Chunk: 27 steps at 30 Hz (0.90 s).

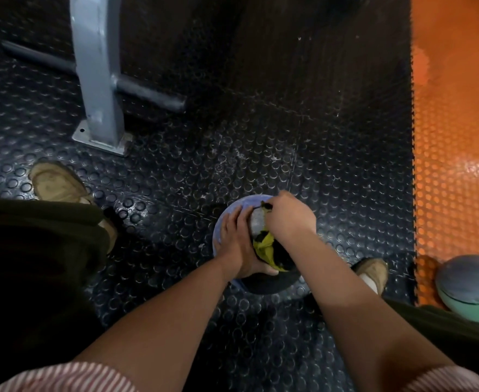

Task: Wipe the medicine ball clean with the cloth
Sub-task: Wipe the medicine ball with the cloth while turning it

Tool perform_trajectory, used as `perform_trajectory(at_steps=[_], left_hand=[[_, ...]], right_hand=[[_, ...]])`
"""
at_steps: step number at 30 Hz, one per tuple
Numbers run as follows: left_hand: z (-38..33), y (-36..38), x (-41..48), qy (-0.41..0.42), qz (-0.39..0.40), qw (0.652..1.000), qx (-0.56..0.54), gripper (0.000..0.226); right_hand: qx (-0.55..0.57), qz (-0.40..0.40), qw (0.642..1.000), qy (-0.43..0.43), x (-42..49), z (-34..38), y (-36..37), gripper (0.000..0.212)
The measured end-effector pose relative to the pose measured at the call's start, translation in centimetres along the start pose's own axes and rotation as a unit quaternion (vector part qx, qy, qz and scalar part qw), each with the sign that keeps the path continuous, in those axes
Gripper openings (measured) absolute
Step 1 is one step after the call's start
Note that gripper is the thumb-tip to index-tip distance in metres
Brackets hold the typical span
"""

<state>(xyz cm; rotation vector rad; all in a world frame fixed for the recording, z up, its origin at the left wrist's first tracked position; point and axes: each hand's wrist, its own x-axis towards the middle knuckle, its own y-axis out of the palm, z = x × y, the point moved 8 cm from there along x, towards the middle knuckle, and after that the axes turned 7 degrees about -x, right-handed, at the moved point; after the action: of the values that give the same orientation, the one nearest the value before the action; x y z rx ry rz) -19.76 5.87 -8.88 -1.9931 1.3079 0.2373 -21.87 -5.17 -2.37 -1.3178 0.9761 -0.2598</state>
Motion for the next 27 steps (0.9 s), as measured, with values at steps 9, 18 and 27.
perform_trajectory(at_steps=[9,18,27], left_hand=[[-0.5,0.4,0.1,0.021,0.035,0.999,-0.023,0.124],[-0.4,-0.5,-0.1,0.026,0.02,0.999,-0.031,0.134],[0.2,0.2,-0.5,0.027,0.034,0.999,-0.014,0.14]], right_hand=[[0.009,-0.009,0.999,-0.029,-3.2,-2.4,0.5,0.03],[0.04,0.003,0.998,-0.046,-2.2,-2.1,0.3,0.03],[0.029,-0.007,0.998,-0.062,0.7,-1.3,0.3,0.027]])
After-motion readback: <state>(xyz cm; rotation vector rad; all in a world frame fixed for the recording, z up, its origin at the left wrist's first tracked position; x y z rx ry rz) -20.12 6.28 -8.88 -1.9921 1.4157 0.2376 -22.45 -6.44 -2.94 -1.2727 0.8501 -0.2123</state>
